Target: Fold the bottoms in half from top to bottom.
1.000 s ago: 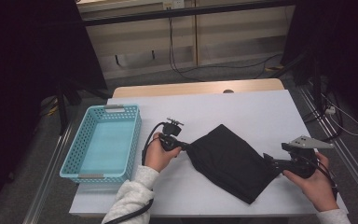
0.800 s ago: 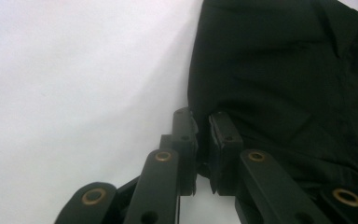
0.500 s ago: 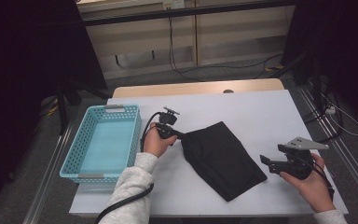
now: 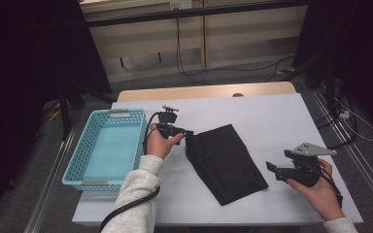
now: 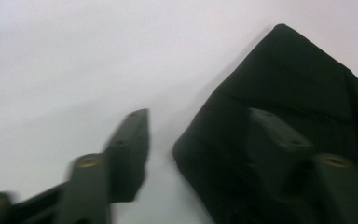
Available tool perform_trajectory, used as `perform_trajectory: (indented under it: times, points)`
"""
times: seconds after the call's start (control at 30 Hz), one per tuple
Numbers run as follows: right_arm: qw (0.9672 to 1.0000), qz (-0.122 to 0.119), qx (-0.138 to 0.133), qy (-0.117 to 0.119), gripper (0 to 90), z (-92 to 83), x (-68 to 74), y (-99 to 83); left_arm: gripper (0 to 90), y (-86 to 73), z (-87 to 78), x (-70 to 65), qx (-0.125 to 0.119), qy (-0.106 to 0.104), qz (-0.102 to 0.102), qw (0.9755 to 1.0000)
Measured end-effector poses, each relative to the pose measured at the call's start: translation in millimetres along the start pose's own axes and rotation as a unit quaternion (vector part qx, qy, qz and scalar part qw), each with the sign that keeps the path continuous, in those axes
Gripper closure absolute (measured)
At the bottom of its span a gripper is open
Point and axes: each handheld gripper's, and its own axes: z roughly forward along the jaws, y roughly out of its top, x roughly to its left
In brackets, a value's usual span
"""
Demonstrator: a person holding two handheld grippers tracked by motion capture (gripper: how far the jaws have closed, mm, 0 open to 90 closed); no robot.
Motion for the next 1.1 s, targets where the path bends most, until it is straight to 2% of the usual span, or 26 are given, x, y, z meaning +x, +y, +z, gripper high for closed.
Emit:
perform_trajectory:
  times: [0.1, 0.27, 0.4, 0.57, 0.6, 0.7, 0.77, 0.93, 1.1]
  points:
    - [1.0000, 0.005, -0.001, 0.006, 17.3, 4.9, 7.5, 0.5, 31.0, -6.9, 1.2, -0.4, 0.002, -0.003, 0.002, 1.0000]
    - [0.9994, 0.004, 0.006, 0.033, 17.1, 20.8, 27.8, 2.7, 26.0, -12.8, 2.2, -1.7, 0.009, 0.001, 0.007, 0.9999]
    - [0.9990, -0.014, 0.028, 0.031, 20.6, 36.8, 42.4, 2.5, 24.3, -12.8, 1.0, -3.9, 0.009, 0.004, 0.016, 0.9998]
    - [0.9976, -0.009, 0.060, 0.034, 24.2, 48.5, 47.0, -5.2, 23.2, -13.6, 0.6, -6.6, 0.010, 0.006, 0.024, 0.9996]
    - [0.9976, 0.001, 0.058, 0.036, 24.9, 48.7, 46.9, -6.9, 23.1, -13.9, 0.7, -6.3, 0.010, 0.005, 0.024, 0.9996]
    - [0.9973, 0.005, 0.064, 0.035, 28.1, 46.6, 48.4, -7.4, 22.6, -15.0, 0.0, -5.0, 0.016, 0.008, 0.028, 0.9995]
    - [0.9975, 0.008, 0.063, 0.032, 31.6, 45.5, 49.5, -8.3, 22.3, -15.8, -0.2, -5.2, 0.012, 0.008, 0.023, 0.9996]
    - [0.9977, 0.026, 0.061, 0.015, 34.5, 45.3, 54.4, -9.3, 20.9, -15.6, -1.3, -6.5, 0.013, 0.008, 0.019, 0.9997]
    - [0.9973, 0.041, 0.059, 0.012, 50.0, 44.3, 60.7, -9.5, 18.6, -15.3, 0.6, -9.0, 0.023, -0.001, 0.016, 0.9996]
